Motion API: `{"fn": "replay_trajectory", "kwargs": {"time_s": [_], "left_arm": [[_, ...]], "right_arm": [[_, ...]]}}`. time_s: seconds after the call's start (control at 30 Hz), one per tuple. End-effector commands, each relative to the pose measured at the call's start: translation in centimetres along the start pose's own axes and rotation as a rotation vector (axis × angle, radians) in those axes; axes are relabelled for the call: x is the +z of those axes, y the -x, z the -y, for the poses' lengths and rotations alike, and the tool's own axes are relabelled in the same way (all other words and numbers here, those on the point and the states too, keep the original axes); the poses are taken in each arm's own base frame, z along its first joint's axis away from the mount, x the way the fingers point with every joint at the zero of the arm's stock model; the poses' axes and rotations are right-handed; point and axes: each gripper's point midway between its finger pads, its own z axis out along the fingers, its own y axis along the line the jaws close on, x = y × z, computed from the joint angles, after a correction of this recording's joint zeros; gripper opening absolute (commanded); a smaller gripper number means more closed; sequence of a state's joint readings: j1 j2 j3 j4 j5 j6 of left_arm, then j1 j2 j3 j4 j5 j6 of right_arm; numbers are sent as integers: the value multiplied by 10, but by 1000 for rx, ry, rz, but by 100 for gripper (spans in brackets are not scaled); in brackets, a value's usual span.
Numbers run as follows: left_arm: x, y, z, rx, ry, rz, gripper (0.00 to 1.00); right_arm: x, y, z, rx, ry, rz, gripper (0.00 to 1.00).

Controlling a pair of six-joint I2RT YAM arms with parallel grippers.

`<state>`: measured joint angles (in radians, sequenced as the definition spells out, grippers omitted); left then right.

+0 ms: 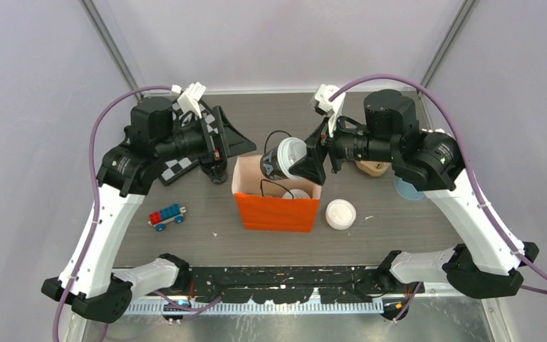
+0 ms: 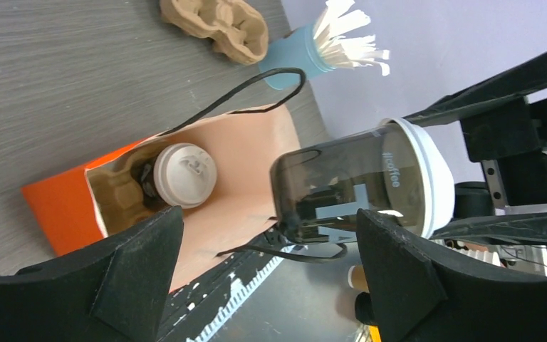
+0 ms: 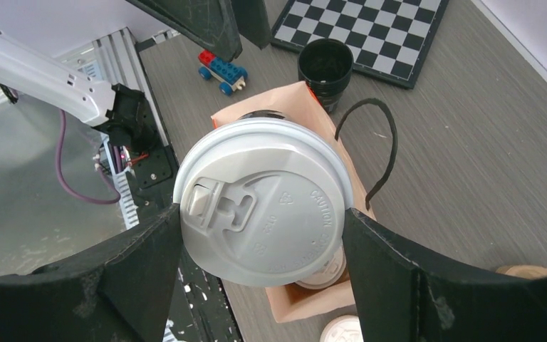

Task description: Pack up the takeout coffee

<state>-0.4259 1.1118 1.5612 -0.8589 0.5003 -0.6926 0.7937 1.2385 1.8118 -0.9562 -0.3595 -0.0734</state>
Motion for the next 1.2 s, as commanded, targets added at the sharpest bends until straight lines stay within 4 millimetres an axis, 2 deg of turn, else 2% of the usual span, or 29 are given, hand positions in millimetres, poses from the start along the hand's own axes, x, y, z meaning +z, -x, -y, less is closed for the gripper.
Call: {"fn": "replay_trajectory", "kwargs": {"time_s": [0.0,0.07,0.2,0.33,0.63,0.8,0.93,1.0,1.1,1.17], "left_arm": [[-13,14,35,13,-131,52,93],[-14,12,24,18,-71,55,93],[-18,-5,-20,18,138,7,88],[-18,-14,-44,16,242,-27,81],[7,-30,-70,-38,272,-86,60],[17,-37,-87,-36,317,-134,56],[24,-39,-96,-17,331,-160,53],[28,-38,-101,-7,350,-166,49],[27,-37,-108,24,385,-187,37],[26,-37,-110,45,395,-206,35]], "right_arm": [[0,29,0,-51,-12,88,76],[2,26,2,-70,-18,74,77],[5,14,5,-120,-13,21,77],[15,-1,13,-168,-23,-44,77],[50,-35,12,-313,-32,-177,76],[64,-48,17,-383,-47,-227,75],[71,-56,12,-418,-31,-255,75],[73,-62,8,-430,-23,-269,75],[74,-68,3,-439,-15,-283,74],[74,-70,0,-438,-13,-288,74]]}}
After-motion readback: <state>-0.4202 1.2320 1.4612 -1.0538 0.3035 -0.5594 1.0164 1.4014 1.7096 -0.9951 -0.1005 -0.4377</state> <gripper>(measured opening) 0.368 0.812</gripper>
